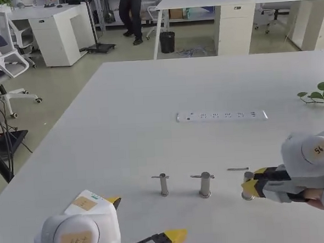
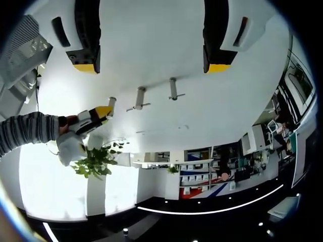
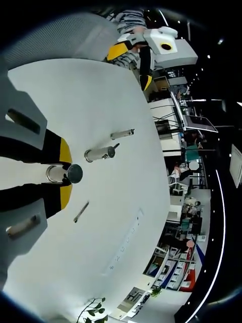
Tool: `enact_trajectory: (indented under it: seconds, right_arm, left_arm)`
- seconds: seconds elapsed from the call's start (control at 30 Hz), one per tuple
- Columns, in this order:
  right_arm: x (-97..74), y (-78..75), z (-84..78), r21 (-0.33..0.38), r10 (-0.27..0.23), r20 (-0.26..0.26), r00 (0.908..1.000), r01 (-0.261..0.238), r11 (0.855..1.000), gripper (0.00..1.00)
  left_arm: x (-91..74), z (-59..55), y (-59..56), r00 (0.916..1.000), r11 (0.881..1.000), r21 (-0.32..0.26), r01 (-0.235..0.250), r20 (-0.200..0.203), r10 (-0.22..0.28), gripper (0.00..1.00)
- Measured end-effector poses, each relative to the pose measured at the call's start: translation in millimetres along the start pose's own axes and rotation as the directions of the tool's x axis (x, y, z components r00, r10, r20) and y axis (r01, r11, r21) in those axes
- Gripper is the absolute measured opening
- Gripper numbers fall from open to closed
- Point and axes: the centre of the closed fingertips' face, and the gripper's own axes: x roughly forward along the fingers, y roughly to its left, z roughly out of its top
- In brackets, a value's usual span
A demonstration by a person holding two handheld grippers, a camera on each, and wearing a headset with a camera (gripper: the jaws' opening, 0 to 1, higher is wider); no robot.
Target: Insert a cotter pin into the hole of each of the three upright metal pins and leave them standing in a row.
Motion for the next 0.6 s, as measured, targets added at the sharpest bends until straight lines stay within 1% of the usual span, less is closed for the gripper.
enact_trajectory:
  seconds: [0.07,0.17,0.23,0.3,0.33,0.43,0.53,0.6]
  right_arm:
    - [0.1,2.8,-1.2,-0.004,0.009,0.002,1.0000,-0.009,1.000,0.08]
    - [0.5,15.1,-2.4,-0.021,0.032,0.004,0.9995,-0.032,0.999,0.08]
    - [1.6,20.3,-2.6,-0.027,0.040,0.007,0.9992,-0.040,0.999,0.08]
    - [3.2,27.3,-2.4,-0.023,0.051,0.013,0.9986,-0.051,0.998,0.08]
    - [4.4,33.3,-2.2,-0.029,0.065,0.015,0.9978,-0.064,0.998,0.08]
    - [6.8,44.0,-2.4,-0.039,0.082,0.015,0.9965,-0.082,0.996,0.08]
    - [10.4,57.9,-1.1,-0.042,0.107,0.021,0.9940,-0.106,0.993,0.08]
    - [12.8,65.0,-0.9,-0.057,0.117,0.019,0.9929,-0.116,0.992,0.08]
  left_arm:
    - [0.0,0.8,-0.4,1.0000,1.000,0.002,0.000,0.001,0.000,0.83]
    - [0.1,2.0,-1.0,1.0000,1.000,0.003,0.000,0.004,0.000,0.83]
    - [-0.3,2.0,-1.2,1.0000,1.000,0.004,-0.002,0.004,0.002,0.83]
    - [-0.9,1.8,-2.1,1.0000,1.000,0.006,-0.001,0.002,0.001,0.83]
    - [-1.3,1.9,-2.5,1.0000,1.000,0.007,-0.001,0.003,0.001,0.83]
    - [-2.5,2.6,-3.7,1.0000,1.000,0.007,0.000,0.005,0.000,0.83]
    - [-2.4,1.8,-3.8,1.0000,1.000,0.008,0.001,0.003,-0.001,0.83]
    - [-2.7,1.7,-4.3,1.0000,1.000,0.008,0.002,0.004,-0.002,0.83]
